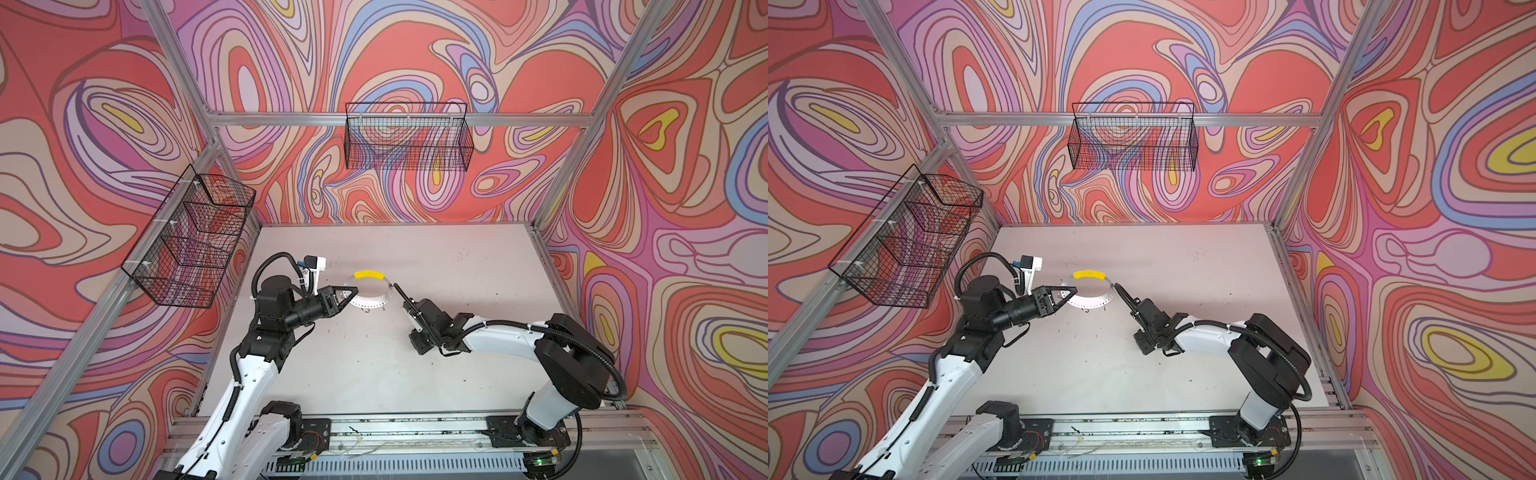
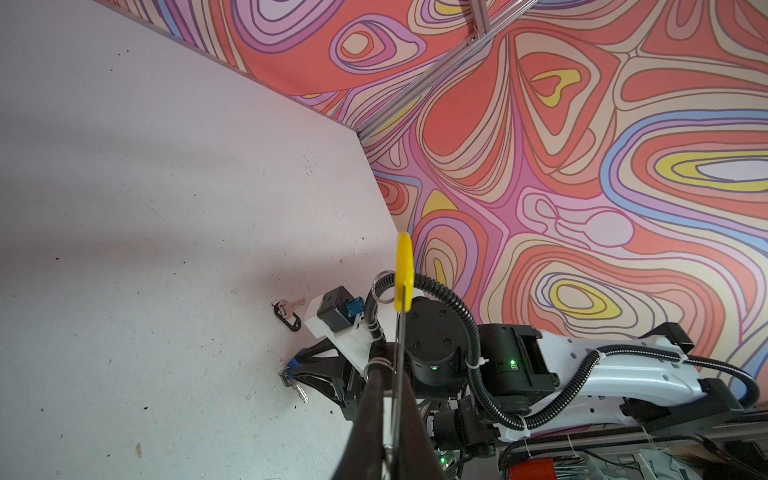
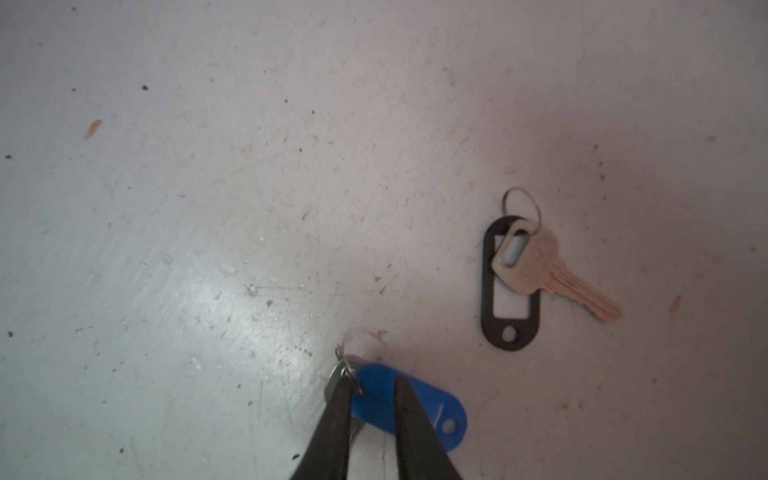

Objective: Put the keys on the keyring
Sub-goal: 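Grasp the blue-tagged key's small ring with the right gripper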

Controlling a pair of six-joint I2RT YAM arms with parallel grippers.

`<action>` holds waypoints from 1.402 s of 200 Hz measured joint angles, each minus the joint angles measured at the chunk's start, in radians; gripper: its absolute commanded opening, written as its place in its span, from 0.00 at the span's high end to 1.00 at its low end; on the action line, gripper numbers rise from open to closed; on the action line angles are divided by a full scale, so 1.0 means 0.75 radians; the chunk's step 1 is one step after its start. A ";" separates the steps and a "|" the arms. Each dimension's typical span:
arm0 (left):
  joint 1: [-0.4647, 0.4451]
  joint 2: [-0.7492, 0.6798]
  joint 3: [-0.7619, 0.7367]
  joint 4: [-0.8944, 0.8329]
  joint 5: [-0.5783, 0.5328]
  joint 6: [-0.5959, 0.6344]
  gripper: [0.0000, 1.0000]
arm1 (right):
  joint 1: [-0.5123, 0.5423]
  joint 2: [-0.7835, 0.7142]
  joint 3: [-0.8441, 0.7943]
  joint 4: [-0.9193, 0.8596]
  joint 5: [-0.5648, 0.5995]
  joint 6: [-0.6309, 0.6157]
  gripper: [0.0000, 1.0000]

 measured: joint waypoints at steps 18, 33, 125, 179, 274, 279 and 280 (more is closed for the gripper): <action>0.000 0.005 -0.001 0.000 0.000 0.000 1.00 | -0.001 0.001 0.003 0.005 -0.006 -0.005 0.85; 0.000 0.008 -0.002 -0.001 0.000 0.000 1.00 | -0.001 0.002 0.004 0.013 -0.009 -0.005 0.86; 0.000 0.004 -0.002 -0.040 -0.006 0.001 1.00 | -0.017 0.002 0.004 0.027 -0.019 -0.020 0.77; 0.000 0.004 -0.002 -0.056 -0.006 0.003 1.00 | -0.036 0.002 0.001 0.038 -0.046 -0.018 0.80; 0.000 0.012 0.012 -0.102 -0.007 0.041 1.00 | -0.036 0.002 -0.016 0.046 -0.084 0.007 0.82; 0.000 0.012 0.012 -0.104 -0.007 0.042 1.00 | -0.036 0.002 -0.016 0.045 -0.085 0.007 0.83; 0.000 0.012 0.012 -0.105 -0.007 0.042 1.00 | -0.036 0.002 -0.016 0.045 -0.085 0.008 0.83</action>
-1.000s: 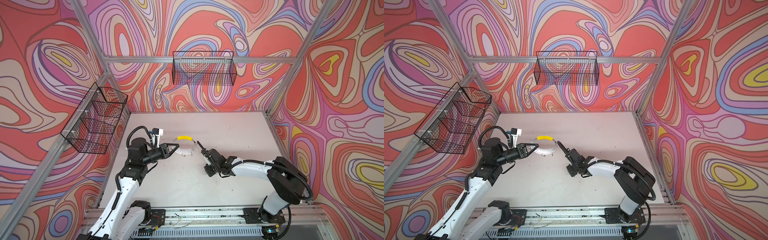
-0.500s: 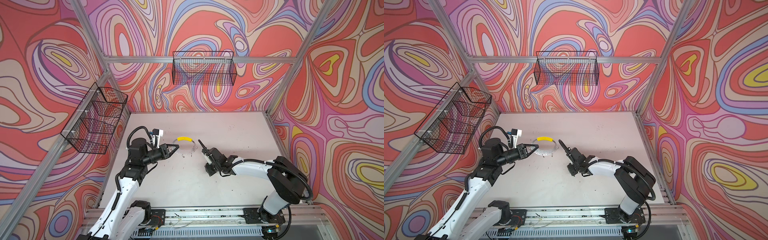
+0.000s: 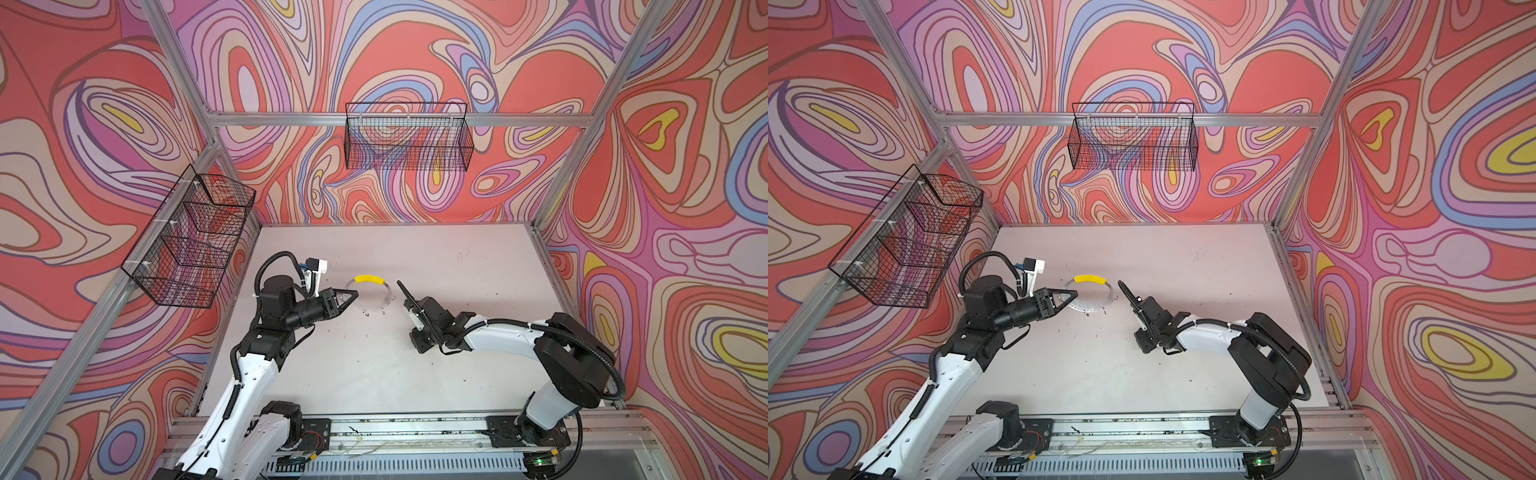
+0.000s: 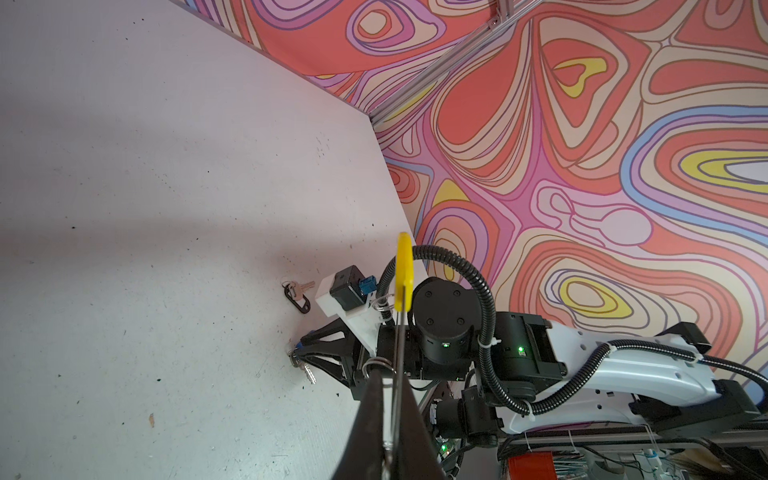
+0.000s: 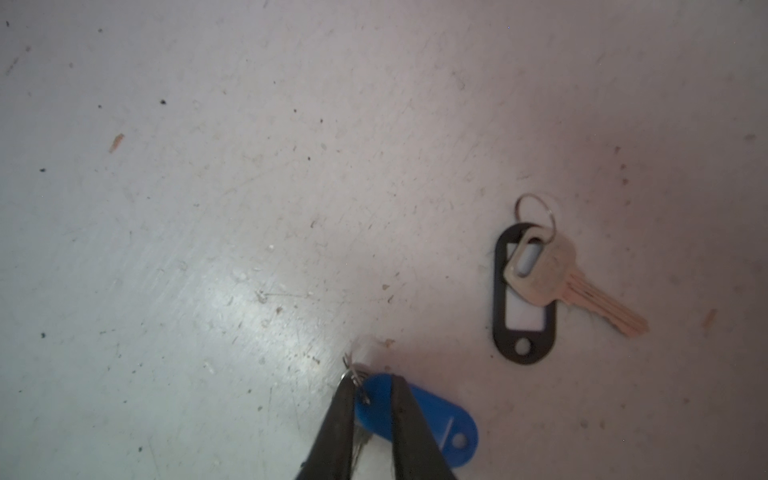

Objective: Put the keys on the keyring
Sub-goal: 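Grasp the blue-tagged key's small ring with the right gripper, then lift the blue-tagged key toward the ring held by the left gripper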

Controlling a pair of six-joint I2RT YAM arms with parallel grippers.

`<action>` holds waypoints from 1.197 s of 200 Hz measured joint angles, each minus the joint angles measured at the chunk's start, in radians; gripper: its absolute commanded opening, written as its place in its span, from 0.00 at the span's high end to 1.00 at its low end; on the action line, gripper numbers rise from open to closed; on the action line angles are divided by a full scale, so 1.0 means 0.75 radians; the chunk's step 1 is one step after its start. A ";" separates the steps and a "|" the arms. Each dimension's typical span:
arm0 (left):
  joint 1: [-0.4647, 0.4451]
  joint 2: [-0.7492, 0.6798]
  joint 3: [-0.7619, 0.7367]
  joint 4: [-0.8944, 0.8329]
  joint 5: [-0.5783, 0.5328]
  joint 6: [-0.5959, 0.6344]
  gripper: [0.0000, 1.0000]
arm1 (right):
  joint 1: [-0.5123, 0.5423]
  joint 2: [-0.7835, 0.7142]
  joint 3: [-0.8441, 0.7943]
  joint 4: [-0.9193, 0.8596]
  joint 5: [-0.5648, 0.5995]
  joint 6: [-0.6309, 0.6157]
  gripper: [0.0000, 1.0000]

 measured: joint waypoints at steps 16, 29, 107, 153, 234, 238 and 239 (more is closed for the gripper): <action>0.000 0.000 0.003 -0.008 -0.004 0.009 1.00 | 0.000 0.000 -0.003 0.002 -0.003 0.000 0.83; 0.000 0.000 0.009 -0.021 -0.010 0.018 1.00 | 0.000 0.000 -0.008 0.000 -0.003 0.000 0.84; 0.000 -0.001 0.026 -0.069 -0.025 0.039 1.00 | 0.000 0.000 -0.014 0.011 -0.008 0.002 0.90; 0.000 -0.003 0.026 -0.074 -0.034 0.039 1.00 | 0.000 -0.001 -0.015 0.025 -0.027 0.006 1.00; 0.000 -0.011 0.039 -0.119 -0.034 0.040 1.00 | 0.001 -0.124 -0.040 0.034 -0.022 0.003 1.00; 0.000 -0.010 0.046 -0.133 -0.034 0.044 1.00 | 0.001 -0.134 -0.040 0.031 -0.020 -0.001 1.00; 0.000 -0.010 0.048 -0.137 -0.034 0.044 1.00 | 0.001 -0.134 -0.040 0.031 -0.020 -0.001 1.00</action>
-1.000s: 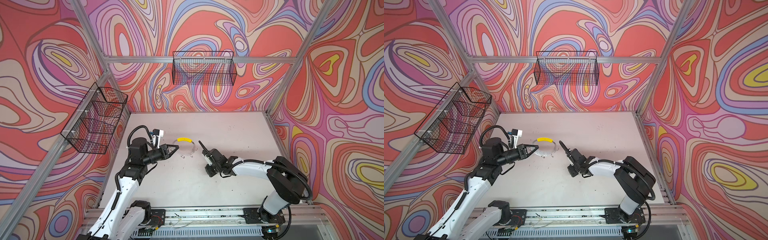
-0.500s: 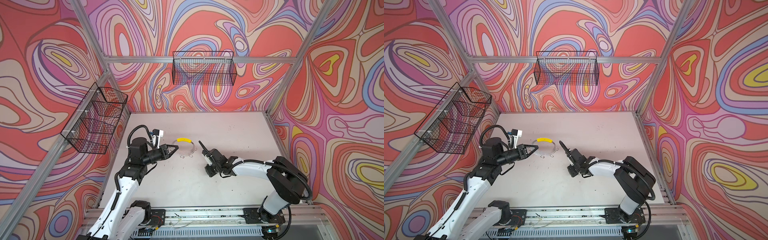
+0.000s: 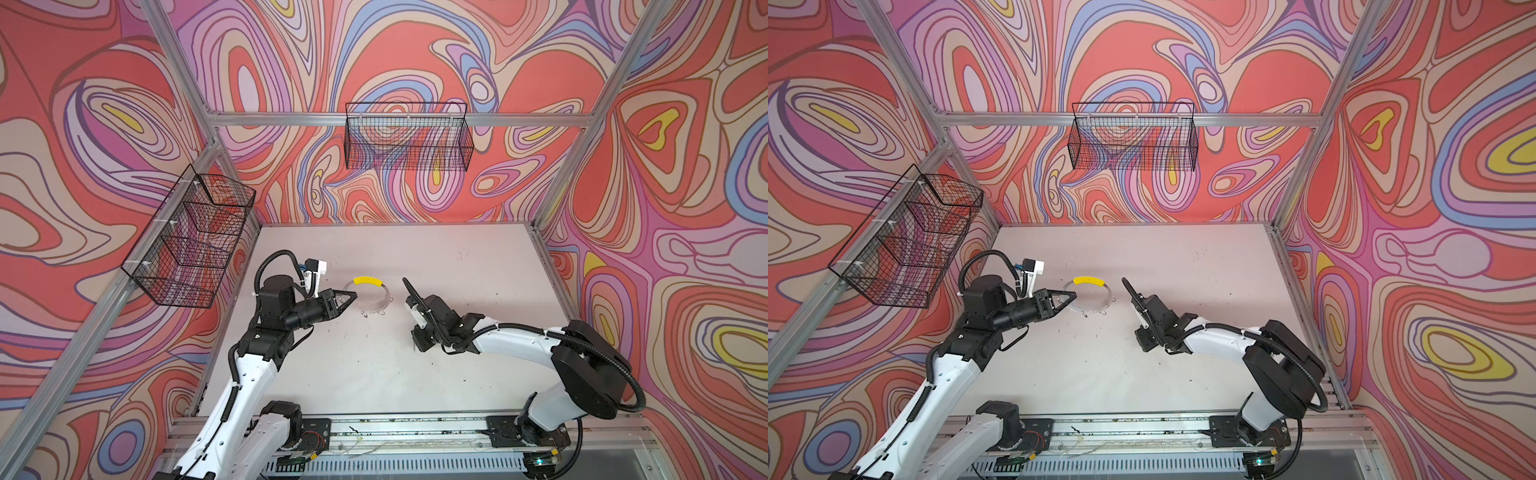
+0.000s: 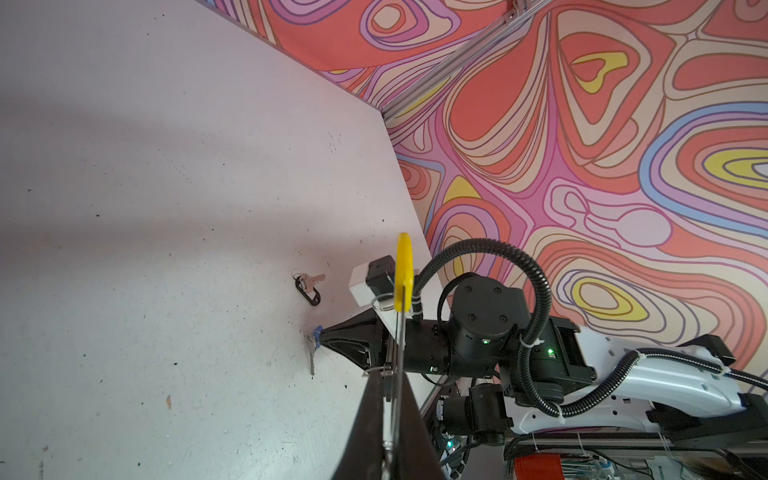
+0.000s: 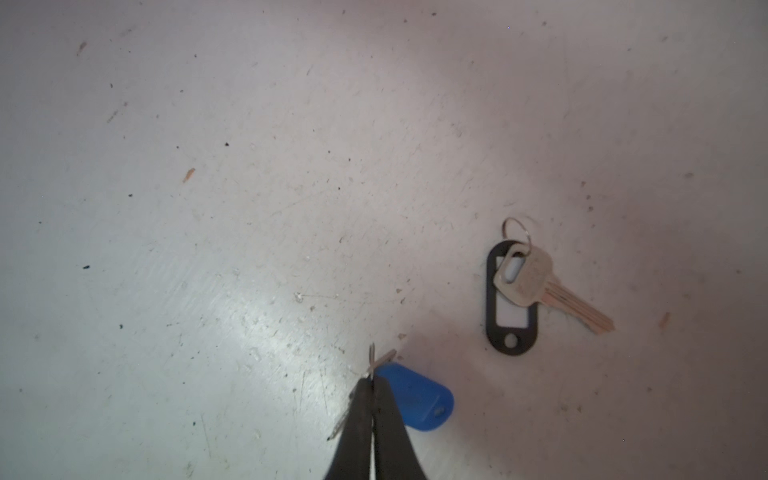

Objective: Put the keys on the keyring
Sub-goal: 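Lift the blue-tagged key toward the ring held by the left gripper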

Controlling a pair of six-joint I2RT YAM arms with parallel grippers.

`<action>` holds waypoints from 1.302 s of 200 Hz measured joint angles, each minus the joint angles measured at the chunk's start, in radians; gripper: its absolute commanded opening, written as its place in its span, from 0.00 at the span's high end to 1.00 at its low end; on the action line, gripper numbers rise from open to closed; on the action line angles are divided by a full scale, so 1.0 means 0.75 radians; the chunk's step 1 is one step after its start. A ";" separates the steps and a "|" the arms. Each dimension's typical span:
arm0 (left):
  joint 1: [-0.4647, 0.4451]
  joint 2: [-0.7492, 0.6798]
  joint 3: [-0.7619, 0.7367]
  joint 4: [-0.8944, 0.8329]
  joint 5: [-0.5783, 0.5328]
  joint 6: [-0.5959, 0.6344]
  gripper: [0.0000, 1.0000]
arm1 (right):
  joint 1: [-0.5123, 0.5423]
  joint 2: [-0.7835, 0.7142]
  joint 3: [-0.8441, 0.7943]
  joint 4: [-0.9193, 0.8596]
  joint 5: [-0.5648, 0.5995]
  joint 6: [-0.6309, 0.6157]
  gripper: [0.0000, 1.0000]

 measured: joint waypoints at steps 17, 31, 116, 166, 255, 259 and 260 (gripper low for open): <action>0.000 -0.002 0.037 -0.063 -0.003 0.010 1.00 | 0.000 -0.048 0.000 -0.017 0.003 -0.003 1.00; 0.000 -0.005 0.057 -0.085 -0.013 0.009 1.00 | 0.004 -0.099 0.006 -0.043 0.007 -0.007 1.00; -0.186 0.090 0.202 0.034 -0.367 -0.036 1.00 | 0.224 -0.338 0.419 -0.210 0.025 0.009 1.00; -0.280 0.100 0.210 0.152 -0.583 -0.052 1.00 | 0.327 -0.395 0.465 -0.244 0.035 0.054 1.00; -0.322 0.010 0.210 0.166 -0.693 -0.038 1.00 | 0.327 -0.323 0.499 -0.140 0.047 0.059 1.00; -0.322 0.004 0.210 0.165 -0.694 -0.036 1.00 | 0.327 -0.318 0.504 -0.135 0.048 0.058 1.00; -0.322 0.002 0.210 0.164 -0.694 -0.036 1.00 | 0.327 -0.317 0.505 -0.134 0.048 0.058 1.00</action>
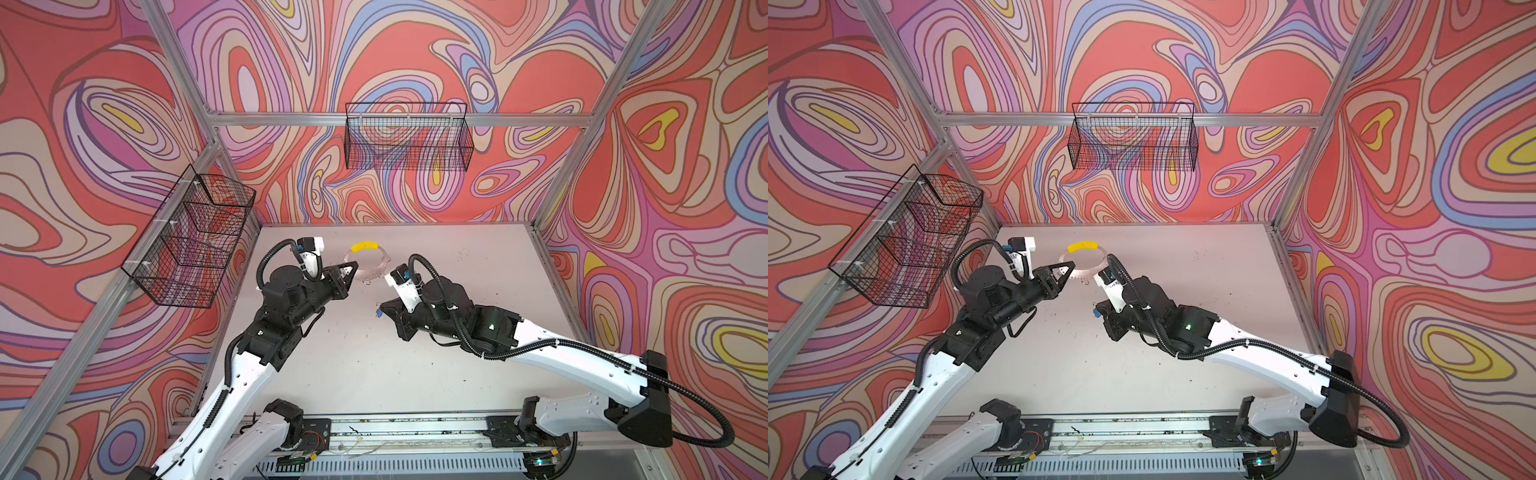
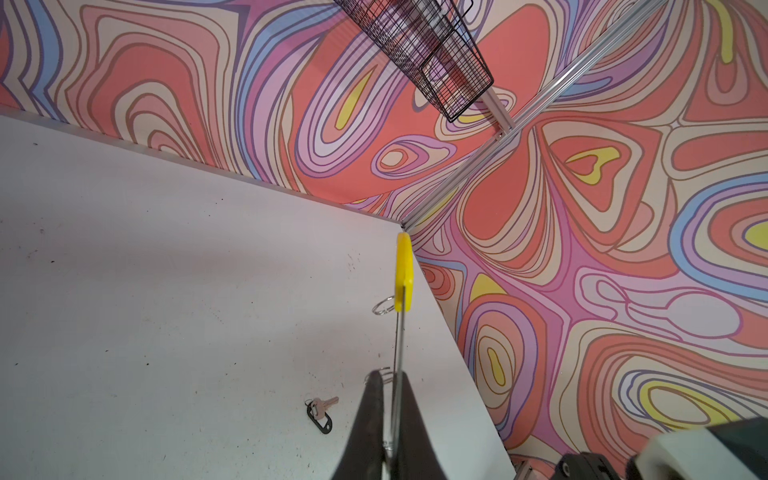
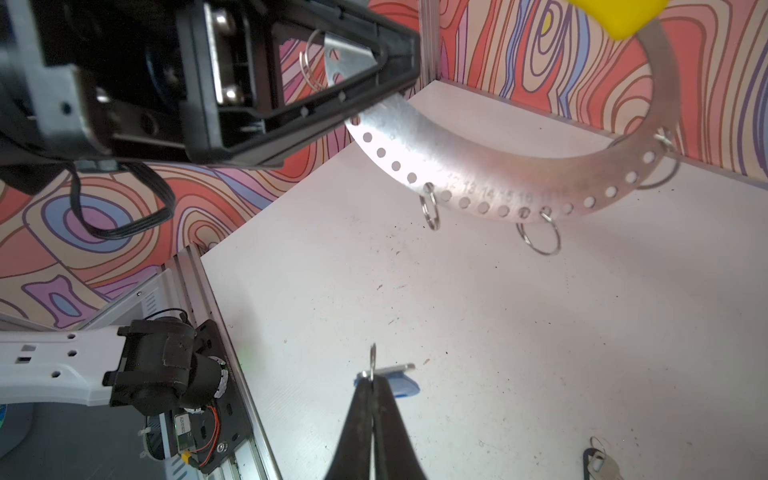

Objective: Put the keys on the keyring
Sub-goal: 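Lift the blue-tagged key toward the ring held by the left gripper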

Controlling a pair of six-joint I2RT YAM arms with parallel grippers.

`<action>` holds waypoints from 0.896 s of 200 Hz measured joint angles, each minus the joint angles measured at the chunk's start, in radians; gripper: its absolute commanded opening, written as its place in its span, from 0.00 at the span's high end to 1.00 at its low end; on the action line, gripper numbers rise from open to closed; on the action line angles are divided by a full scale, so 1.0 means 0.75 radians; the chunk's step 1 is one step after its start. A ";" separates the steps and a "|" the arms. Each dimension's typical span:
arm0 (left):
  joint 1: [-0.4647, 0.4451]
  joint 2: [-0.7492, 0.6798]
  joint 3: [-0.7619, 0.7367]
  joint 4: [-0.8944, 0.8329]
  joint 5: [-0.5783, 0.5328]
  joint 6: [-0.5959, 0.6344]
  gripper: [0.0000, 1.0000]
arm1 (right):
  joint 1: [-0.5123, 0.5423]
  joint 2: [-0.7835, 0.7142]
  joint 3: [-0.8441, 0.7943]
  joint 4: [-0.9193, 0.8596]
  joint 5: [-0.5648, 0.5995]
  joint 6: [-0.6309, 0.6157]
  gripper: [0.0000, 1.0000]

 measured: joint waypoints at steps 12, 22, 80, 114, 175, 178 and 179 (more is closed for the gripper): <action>0.000 -0.015 0.001 -0.004 -0.003 0.005 1.00 | 0.000 0.014 0.013 0.022 0.001 -0.002 1.00; 0.000 -0.022 0.001 -0.006 -0.003 0.008 1.00 | 0.000 0.024 0.021 0.040 0.000 -0.003 1.00; 0.000 -0.030 0.001 -0.006 -0.002 0.011 1.00 | 0.000 0.074 0.067 0.104 0.001 -0.005 1.00; 0.000 -0.038 0.001 -0.006 0.007 0.011 1.00 | 0.000 0.087 0.069 0.116 0.003 -0.009 1.00; 0.000 -0.080 -0.018 -0.005 0.021 0.021 1.00 | -0.031 0.130 0.082 0.136 0.003 -0.004 1.00; 0.000 -0.081 -0.019 -0.005 0.022 0.022 1.00 | -0.035 0.130 0.082 0.138 0.003 -0.004 1.00; 0.000 -0.082 -0.019 -0.005 0.022 0.021 1.00 | -0.036 0.130 0.082 0.139 0.003 -0.004 1.00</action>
